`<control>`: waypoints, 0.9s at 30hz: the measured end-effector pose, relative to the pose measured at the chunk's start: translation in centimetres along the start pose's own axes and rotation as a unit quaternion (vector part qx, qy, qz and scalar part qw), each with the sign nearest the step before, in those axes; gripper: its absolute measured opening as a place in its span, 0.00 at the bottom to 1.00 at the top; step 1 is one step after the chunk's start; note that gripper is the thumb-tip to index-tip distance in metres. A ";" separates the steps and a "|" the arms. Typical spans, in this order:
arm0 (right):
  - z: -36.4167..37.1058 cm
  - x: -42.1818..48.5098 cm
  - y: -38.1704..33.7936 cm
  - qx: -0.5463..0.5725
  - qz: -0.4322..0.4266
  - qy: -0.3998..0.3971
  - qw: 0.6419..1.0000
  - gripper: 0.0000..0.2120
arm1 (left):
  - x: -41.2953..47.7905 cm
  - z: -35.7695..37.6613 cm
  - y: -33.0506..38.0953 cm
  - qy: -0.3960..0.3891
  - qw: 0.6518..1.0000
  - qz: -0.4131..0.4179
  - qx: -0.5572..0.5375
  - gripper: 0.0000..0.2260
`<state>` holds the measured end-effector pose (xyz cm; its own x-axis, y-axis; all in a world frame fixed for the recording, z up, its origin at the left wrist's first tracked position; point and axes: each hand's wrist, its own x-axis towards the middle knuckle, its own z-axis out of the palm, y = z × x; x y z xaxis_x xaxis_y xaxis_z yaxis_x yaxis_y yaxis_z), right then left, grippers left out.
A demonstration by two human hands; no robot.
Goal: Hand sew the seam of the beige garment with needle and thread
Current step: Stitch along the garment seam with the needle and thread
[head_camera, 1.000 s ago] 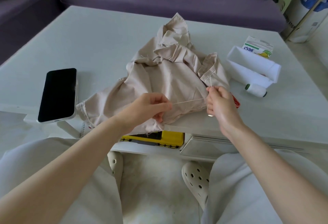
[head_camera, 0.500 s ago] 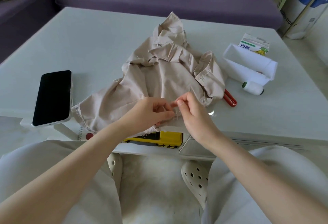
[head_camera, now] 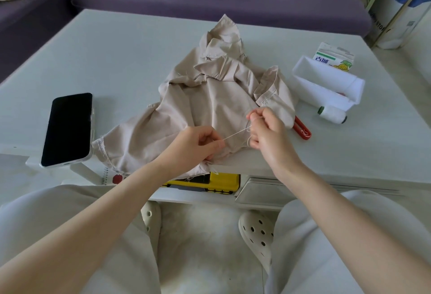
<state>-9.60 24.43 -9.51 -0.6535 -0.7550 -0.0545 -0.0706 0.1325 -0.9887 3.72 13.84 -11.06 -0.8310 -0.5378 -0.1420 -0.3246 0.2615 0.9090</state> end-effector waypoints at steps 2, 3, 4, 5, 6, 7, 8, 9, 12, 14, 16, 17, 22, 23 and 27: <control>-0.5 0.3 -0.4 0.078 0.007 0.028 0.997 0.11 | 0.0 0.0 -0.1 0.000 1.000 -0.002 0.002 0.06; -0.7 0.5 -0.4 0.106 0.015 0.048 0.993 0.12 | 0.0 0.0 -0.1 -0.002 1.000 -0.003 0.003 0.06; -1.0 0.7 -0.4 0.122 0.028 0.070 0.990 0.12 | -0.1 0.0 -0.2 -0.005 1.000 -0.004 0.003 0.06; -1.2 0.9 -0.3 0.118 0.042 0.093 0.988 0.12 | -0.1 0.0 -0.1 -0.007 1.000 -0.005 0.002 0.06; -1.4 1.0 0.0 0.078 0.053 0.112 0.989 0.11 | -0.2 0.0 -0.1 -0.005 1.000 -0.005 0.003 0.05; -1.6 1.0 0.2 -0.002 0.055 0.120 0.991 0.10 | -0.2 0.0 -0.1 0.001 1.000 -0.002 0.005 0.05; -1.8 0.8 0.6 -0.101 0.048 0.116 0.987 0.08 | -0.2 -0.1 -0.1 0.012 1.000 0.004 0.006 0.05; -1.8 0.6 0.9 -0.186 0.029 0.108 0.976 0.07 | -0.2 -0.2 0.0 0.022 1.000 0.011 0.002 0.05; -1.2 -0.4 1.2 -0.267 -0.057 0.103 0.957 0.06 | -0.2 -0.3 0.4 0.030 0.999 0.031 -0.020 0.05; -0.6 -0.8 1.0 -0.226 -0.107 0.089 0.964 0.06 | -0.2 -0.3 0.6 0.026 0.999 0.038 -0.019 0.05; 0.0 -1.2 0.9 -0.200 -0.133 0.044 0.970 0.06 | -0.3 -0.2 0.6 0.022 0.999 0.048 -0.005 0.05; 0.2 -1.4 0.9 -0.197 -0.137 0.013 0.971 0.06 | -0.3 -0.1 0.7 0.019 0.998 0.053 0.004 0.04; 1.1 -2.0 1.1 -0.194 -0.109 -0.102 0.970 0.07 | -0.8 0.0 1.3 0.009 0.998 0.063 0.016 0.06; 1.1 -1.9 1.1 -0.192 -0.106 -0.105 0.970 0.07 | -0.8 0.0 1.4 0.012 0.998 0.063 0.011 0.07; 0.7 -1.6 0.7 -0.181 -0.101 -0.090 0.974 0.07 | -0.7 -0.2 1.3 0.031 0.997 0.067 0.010 0.04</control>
<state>-8.13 25.28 -10.19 -0.4573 -0.8856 0.0804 -0.4661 0.1617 -0.8698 3.92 14.40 -9.69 -0.8384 -0.5450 0.0043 -0.2223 0.3492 0.9103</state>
